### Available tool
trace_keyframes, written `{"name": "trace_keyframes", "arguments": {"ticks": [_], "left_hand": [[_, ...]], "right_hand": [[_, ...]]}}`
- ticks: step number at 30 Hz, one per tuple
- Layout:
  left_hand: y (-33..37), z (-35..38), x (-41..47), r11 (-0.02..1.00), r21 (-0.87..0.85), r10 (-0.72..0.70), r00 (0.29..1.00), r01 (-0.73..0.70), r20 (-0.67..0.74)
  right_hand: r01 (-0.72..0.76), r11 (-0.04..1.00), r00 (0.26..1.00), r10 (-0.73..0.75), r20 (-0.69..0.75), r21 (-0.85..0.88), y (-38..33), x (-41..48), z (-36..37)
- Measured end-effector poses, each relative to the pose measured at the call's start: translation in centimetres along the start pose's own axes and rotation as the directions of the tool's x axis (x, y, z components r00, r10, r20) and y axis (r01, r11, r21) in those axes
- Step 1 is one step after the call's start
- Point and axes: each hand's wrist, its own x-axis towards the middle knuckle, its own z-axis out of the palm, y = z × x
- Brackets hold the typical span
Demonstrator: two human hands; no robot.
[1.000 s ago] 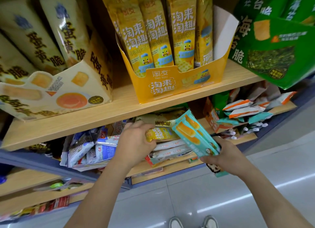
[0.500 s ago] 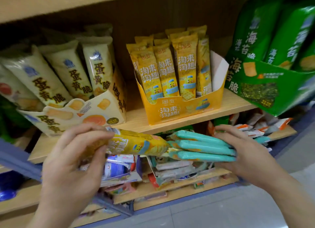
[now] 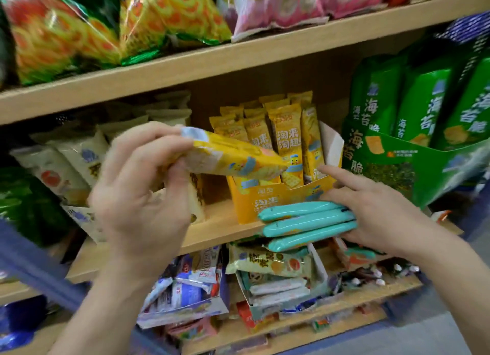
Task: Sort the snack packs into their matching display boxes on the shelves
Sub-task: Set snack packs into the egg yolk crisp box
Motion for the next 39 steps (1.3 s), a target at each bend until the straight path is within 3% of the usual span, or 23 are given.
{"name": "trace_keyframes", "arguments": {"ticks": [3, 6, 10, 14, 17, 20, 24, 27, 30, 32, 33, 35, 37, 39], "left_hand": [[1.0, 4.0, 0.5, 0.997, 0.029, 0.074, 0.997, -0.075, 0.018], [0.4, 6.7, 1.6, 0.997, -0.056, 0.060, 0.977, -0.050, 0.207], [1.0, 10.6, 3.1, 0.991, -0.054, 0.129, 0.825, -0.118, 0.550], [0.7, 13.6, 4.8, 0.995, 0.040, -0.094, 0.747, 0.090, 0.659], [0.1, 15.2, 5.1, 0.975, 0.211, -0.196, 0.692, 0.065, 0.694], [-0.2, 16.0, 5.0, 0.959, 0.275, -0.238, 0.706, 0.065, 0.666], [0.2, 14.7, 4.3, 0.965, 0.188, -0.261, 0.696, 0.181, 0.669], [1.0, 11.8, 2.2, 0.974, 0.094, -0.218, 0.764, 0.204, 0.607], [1.4, 8.7, -1.0, 0.982, -0.050, -0.145, 0.889, 0.184, 0.434], [1.8, 7.1, -4.4, 0.964, -0.165, -0.145, 0.933, 0.208, 0.330], [1.9, 6.5, -6.5, 0.949, -0.182, -0.181, 0.918, 0.257, 0.352], [1.8, 6.2, -10.6, 0.922, -0.087, -0.270, 0.787, 0.378, 0.554], [0.1, 7.5, -15.0, 0.921, 0.178, -0.342, 0.498, 0.348, 0.797], [-2.3, 9.5, -18.7, 0.914, 0.351, -0.394, 0.234, 0.204, 0.889]], "right_hand": [[0.006, 0.999, 0.999, -0.004, 0.050, -0.034, -0.6, 0.6, 0.2], [-0.005, 0.998, 0.997, 0.009, 0.075, -0.059, -1.2, 0.7, 0.1], [-0.018, 0.998, 0.998, 0.023, 0.064, -0.065, -1.6, 0.6, -0.2], [-0.023, 0.998, 0.997, 0.027, 0.073, -0.057, -1.4, 0.5, 0.2], [-0.023, 0.999, 0.998, 0.026, 0.065, -0.043, -1.0, 0.5, 0.5], [-0.024, 0.999, 0.998, 0.025, 0.053, -0.028, -0.8, 0.6, 0.5], [-0.026, 0.999, 0.999, 0.025, 0.034, 0.023, -0.4, 0.4, 0.7], [-0.066, 0.991, 0.998, 0.067, -0.003, 0.119, -0.2, -1.2, 1.5], [-0.133, 0.925, 0.985, 0.162, -0.054, 0.356, -0.2, -3.9, 2.6], [-0.196, 0.869, 0.977, 0.213, 0.014, 0.455, 0.0, -5.8, 3.9], [-0.246, 0.847, 0.968, 0.238, 0.077, 0.472, 0.1, -6.6, 4.7], [-0.364, 0.812, 0.930, 0.291, 0.225, 0.456, 0.2, -8.1, 6.5], [-0.461, 0.808, 0.873, 0.338, 0.352, 0.368, 0.3, -9.1, 8.0], [-0.518, 0.789, 0.826, 0.363, 0.430, 0.329, 0.3, -9.7, 9.2]]}}
